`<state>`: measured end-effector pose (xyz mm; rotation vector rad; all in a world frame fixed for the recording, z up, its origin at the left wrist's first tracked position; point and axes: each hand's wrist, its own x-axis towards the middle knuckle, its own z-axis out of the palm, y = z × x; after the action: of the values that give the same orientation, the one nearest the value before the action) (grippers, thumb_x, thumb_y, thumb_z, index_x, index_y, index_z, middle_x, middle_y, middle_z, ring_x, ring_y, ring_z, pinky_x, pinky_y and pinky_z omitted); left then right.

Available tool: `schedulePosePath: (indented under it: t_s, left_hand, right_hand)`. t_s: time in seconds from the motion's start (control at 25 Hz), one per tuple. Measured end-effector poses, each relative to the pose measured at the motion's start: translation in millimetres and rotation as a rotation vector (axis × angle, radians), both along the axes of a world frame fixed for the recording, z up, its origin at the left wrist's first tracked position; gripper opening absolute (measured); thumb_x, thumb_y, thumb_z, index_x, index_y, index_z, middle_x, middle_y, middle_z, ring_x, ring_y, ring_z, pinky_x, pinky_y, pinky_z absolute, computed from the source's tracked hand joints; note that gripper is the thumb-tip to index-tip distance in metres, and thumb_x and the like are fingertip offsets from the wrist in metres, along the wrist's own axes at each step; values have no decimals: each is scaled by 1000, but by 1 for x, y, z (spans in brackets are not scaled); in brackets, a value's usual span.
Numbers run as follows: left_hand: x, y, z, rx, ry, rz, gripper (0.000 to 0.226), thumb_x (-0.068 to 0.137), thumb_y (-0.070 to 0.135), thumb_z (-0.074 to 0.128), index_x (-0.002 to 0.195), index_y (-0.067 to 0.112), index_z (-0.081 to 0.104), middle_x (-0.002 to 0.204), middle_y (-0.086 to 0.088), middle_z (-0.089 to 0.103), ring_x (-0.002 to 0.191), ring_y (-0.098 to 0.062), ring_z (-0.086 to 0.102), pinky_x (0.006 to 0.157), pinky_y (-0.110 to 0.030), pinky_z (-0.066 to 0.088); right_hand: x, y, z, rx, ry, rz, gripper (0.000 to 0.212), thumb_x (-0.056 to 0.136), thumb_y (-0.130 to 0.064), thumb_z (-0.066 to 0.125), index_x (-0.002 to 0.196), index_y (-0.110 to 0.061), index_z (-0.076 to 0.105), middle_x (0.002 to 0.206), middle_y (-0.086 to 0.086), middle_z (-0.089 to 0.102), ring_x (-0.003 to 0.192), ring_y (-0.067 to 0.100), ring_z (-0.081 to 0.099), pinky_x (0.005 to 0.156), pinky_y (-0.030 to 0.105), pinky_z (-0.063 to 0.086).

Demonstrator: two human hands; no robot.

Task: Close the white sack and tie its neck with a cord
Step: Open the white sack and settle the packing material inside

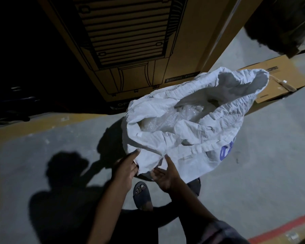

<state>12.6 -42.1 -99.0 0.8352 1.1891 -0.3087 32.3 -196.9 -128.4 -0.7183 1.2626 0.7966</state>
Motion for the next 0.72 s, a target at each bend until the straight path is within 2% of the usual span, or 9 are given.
schedulePosePath:
  t_s: [0.12,0.2,0.28,0.36,0.44,0.48,0.6,0.64,0.72]
  left_hand:
    - [-28,1,32,49,-10,111,35,81,12,81,114,6,71,113,-13,75,113,-29,68,87,-33,52]
    - [-37,1,64,107,-55,125,31,82,8,79,112,3,72,109,-15,77,107,-29,72,82,-32,55]
    - [-37,4,93,179,-86,109,24,84,5,77,108,2,72,108,-17,76,101,-28,72,76,-29,58]
    - [-33,6,123,194,-121,111,25,83,5,78,107,2,72,109,-19,76,98,-28,72,75,-28,60]
    - [-29,5,155,211,-149,93,29,81,4,79,109,0,71,105,-19,76,98,-29,73,76,-31,58]
    - [-27,2,174,244,-160,70,28,81,3,79,108,-1,72,101,-19,77,95,-28,74,75,-30,57]
    - [-26,-3,219,483,-186,-112,15,82,2,80,94,1,72,92,-15,76,74,-17,71,58,-20,53]
    - [-27,-4,232,603,-185,-206,14,81,3,80,92,2,73,88,-14,75,67,-12,67,52,-16,49]
    - [-32,-6,253,878,-189,-427,18,81,8,82,96,1,76,84,-11,74,64,-11,63,51,-13,42]
  right_hand:
    - [-25,0,25,-31,-13,-38,31,95,-25,73,78,-3,60,60,7,58,51,17,57,52,25,54]
    - [-38,-7,44,-16,-73,-71,27,94,-19,74,73,-7,62,53,2,57,44,13,56,47,23,54]
    - [-44,-18,70,-11,-172,-120,20,92,-20,75,76,-8,70,63,3,68,50,14,65,51,23,59]
    - [-40,-34,101,-50,-257,-179,10,92,-17,74,93,-7,77,85,10,80,62,21,76,52,26,62]
    - [-33,-49,126,-105,-278,-185,23,93,-7,72,115,1,73,105,19,79,80,31,80,59,33,65]
    - [-29,-55,139,-184,-278,-102,28,91,-3,75,117,7,71,104,22,77,78,35,78,58,32,64]
    - [-17,-69,183,-527,-381,268,20,79,-4,84,87,12,75,72,17,69,56,26,64,46,18,52]
    - [-12,-70,200,-624,-473,367,16,75,-6,85,71,4,73,62,12,66,54,24,63,46,20,49]
    - [-7,-68,225,-736,-671,449,41,70,-8,82,42,-18,54,44,0,55,49,21,59,51,29,47]
